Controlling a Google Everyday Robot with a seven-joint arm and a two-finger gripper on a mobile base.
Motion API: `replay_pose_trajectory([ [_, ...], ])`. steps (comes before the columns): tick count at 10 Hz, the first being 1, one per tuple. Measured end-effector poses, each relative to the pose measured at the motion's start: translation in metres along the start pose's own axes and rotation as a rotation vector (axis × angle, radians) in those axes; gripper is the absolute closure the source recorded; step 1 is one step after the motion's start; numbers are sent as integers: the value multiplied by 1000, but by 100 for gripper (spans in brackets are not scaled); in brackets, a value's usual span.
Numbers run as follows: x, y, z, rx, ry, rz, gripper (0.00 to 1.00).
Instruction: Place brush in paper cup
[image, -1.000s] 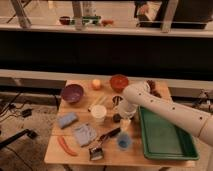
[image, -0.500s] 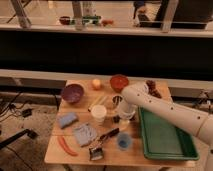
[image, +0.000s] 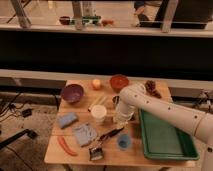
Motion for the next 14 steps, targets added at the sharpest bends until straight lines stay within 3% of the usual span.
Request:
replay_pose_trajectory([
  [7,7,13,-6,-26,7,-15,52],
  [14,12,19,4,-63,-6,-15,52],
])
